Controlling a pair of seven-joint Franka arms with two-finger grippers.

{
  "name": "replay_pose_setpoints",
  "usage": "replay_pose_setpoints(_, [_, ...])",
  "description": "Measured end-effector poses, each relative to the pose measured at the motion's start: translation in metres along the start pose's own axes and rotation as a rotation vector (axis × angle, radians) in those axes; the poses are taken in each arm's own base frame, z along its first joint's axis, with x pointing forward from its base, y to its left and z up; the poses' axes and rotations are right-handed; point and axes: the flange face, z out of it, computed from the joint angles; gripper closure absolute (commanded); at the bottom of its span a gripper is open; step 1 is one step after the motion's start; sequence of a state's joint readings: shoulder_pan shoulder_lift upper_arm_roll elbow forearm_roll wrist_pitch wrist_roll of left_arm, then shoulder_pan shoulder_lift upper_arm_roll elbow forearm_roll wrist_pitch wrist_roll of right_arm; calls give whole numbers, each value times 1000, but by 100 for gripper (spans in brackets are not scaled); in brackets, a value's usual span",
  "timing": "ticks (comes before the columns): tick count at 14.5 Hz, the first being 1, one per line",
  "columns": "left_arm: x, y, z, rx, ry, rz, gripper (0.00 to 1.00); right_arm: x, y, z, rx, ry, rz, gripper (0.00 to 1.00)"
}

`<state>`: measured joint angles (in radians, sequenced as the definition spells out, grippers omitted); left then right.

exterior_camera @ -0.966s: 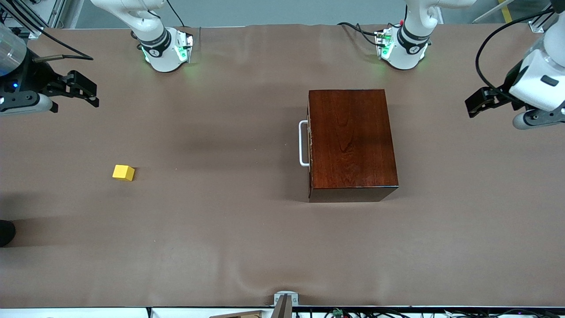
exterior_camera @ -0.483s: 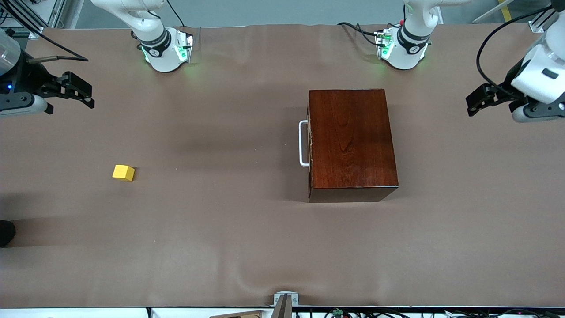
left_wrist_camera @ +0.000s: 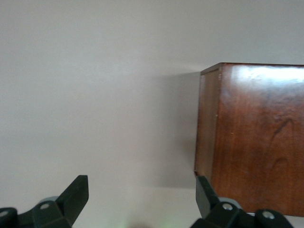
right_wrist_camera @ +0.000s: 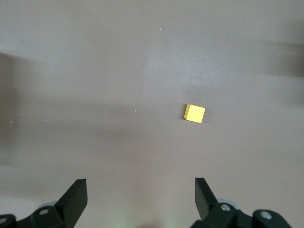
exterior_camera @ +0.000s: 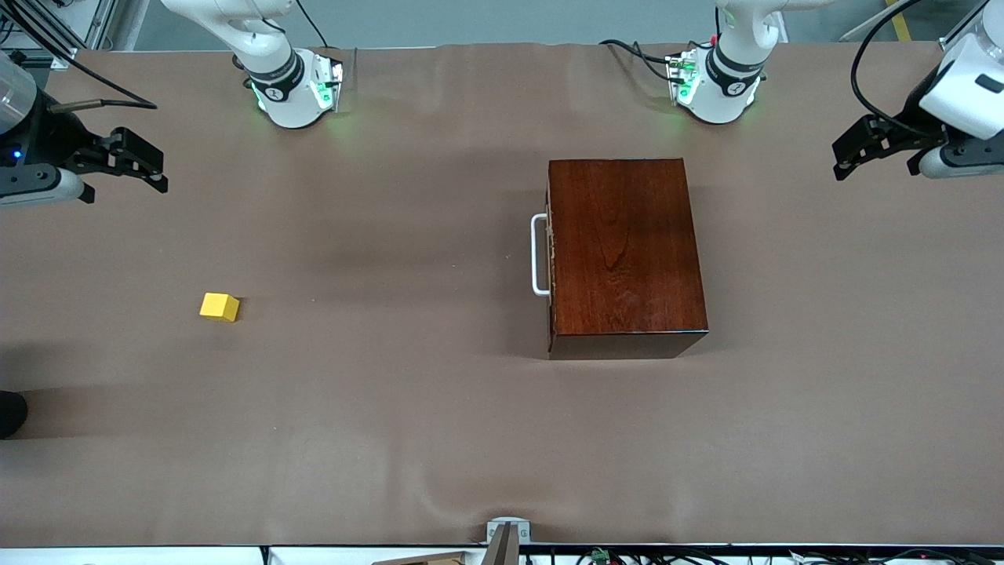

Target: Open drawer, take yellow block, close drawer

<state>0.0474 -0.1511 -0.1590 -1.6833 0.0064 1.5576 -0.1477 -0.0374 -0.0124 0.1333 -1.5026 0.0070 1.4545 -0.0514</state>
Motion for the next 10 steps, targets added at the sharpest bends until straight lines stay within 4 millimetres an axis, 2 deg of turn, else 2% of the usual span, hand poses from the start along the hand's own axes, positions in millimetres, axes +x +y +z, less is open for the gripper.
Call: replay_pose_setpoints(10, [5, -2, -14, -11, 37, -5, 0, 0, 0, 0, 0, 0, 0, 0])
